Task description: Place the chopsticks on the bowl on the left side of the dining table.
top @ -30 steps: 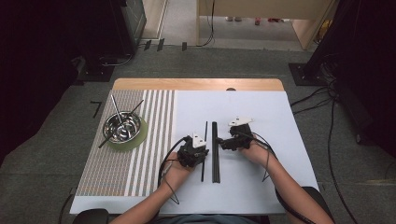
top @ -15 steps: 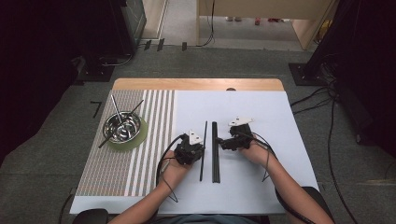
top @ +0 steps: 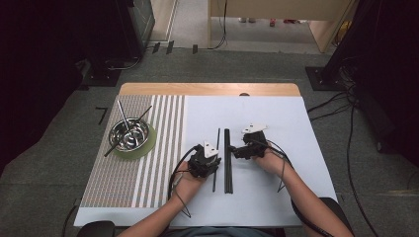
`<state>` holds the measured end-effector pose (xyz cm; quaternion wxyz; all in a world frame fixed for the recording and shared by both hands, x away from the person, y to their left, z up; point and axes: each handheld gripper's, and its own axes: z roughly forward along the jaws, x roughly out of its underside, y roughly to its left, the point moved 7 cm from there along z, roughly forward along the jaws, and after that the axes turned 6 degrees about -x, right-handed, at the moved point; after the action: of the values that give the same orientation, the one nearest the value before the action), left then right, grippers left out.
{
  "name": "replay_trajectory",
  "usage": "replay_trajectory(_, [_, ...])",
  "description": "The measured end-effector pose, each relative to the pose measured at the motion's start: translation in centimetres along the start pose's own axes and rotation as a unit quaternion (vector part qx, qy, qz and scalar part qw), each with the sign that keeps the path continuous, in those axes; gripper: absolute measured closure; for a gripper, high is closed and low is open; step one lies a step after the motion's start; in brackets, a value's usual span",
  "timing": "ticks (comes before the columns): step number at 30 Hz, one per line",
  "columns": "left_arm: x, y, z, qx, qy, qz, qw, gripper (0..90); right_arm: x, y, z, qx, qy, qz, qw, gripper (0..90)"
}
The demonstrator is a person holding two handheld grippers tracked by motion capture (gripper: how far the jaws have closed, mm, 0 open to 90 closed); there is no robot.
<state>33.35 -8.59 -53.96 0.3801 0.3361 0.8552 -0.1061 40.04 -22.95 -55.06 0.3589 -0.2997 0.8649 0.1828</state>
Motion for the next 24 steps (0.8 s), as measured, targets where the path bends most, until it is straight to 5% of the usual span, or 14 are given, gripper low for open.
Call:
replay_trajectory(5, [0.0,-0.2,0.0,0.005,0.002,0.011,0.9999,78.6,0.0,0.0,0.0,0.0,0.0,0.0,1.0,10.9])
replay_trajectory(24, [-0.2,2.8,-0.2,0.014,0.023,-0.021,0.9994,84.5,0.0,0.0,0.0,0.0,0.0,0.0,1.0,10.9])
